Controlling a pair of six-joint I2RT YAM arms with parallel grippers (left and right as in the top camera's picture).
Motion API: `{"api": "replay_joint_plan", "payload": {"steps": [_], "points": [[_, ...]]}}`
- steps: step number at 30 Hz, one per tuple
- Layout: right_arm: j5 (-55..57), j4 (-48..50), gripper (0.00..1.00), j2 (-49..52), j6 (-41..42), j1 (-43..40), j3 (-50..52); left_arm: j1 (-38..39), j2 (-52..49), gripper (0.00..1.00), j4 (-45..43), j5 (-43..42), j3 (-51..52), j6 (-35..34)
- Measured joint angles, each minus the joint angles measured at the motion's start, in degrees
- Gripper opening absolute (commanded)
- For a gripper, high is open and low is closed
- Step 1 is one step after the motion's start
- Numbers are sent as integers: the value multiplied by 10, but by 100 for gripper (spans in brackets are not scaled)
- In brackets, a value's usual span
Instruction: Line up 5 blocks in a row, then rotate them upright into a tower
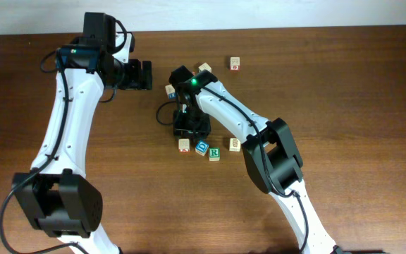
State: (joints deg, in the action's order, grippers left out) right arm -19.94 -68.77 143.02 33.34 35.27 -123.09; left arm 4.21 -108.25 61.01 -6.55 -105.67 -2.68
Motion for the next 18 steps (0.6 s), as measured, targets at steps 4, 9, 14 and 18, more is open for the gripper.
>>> {"api": "replay_joint_plan", "payload": {"steps": [4, 9, 14, 18], "points": [[-22, 0, 54, 0, -2, -6, 0, 0, 0, 99, 0, 0, 0, 0], [-56, -22, 54, 0, -23, -30, -38, 0, 0, 99, 0, 0, 0, 0], [-57, -49, 53, -25, -33, -72, -70, 0, 0, 99, 0, 0, 0, 0], [-55, -66, 53, -79, -56, -129, -84, 0, 0, 99, 0, 0, 0, 0]]}}
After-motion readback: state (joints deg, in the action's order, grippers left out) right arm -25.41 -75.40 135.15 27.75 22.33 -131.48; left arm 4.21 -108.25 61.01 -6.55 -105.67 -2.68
